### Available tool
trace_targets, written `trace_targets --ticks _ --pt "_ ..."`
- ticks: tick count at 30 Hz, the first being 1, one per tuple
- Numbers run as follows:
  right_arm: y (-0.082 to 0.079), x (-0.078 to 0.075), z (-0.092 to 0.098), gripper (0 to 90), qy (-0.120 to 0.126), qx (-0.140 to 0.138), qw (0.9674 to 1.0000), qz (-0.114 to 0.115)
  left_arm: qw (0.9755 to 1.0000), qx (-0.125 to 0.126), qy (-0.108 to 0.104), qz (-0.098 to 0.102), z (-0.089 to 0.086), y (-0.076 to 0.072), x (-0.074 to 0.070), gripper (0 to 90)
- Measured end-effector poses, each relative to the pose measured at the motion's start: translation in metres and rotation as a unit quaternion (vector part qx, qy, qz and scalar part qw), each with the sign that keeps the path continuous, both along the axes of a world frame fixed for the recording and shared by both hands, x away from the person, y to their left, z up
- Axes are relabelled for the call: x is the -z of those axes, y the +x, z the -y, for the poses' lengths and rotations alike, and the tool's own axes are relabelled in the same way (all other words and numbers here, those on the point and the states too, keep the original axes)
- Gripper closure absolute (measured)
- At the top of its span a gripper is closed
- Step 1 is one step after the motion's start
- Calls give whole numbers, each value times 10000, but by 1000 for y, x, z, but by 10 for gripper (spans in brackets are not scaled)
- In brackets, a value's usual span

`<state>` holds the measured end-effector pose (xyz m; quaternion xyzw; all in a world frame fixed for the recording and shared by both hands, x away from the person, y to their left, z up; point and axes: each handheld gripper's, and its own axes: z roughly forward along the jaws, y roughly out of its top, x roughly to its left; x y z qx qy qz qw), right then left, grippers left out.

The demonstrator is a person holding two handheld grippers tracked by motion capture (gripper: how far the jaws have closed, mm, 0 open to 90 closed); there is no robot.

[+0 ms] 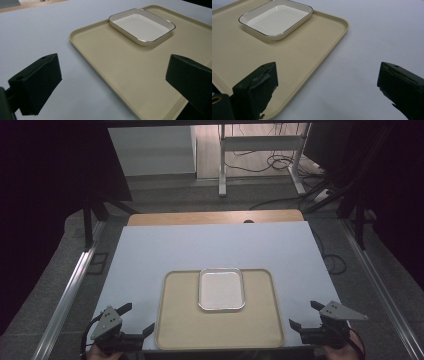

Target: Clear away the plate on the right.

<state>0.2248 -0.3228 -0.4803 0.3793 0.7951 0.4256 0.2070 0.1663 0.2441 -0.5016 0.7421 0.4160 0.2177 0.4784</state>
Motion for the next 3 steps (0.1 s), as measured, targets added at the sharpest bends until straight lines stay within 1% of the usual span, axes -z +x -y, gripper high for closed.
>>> trace_targets --ticks 3 --pt "0 0 -1 31 -29 -16 10000 12 10000 9 24 -9 1 1 0 0"
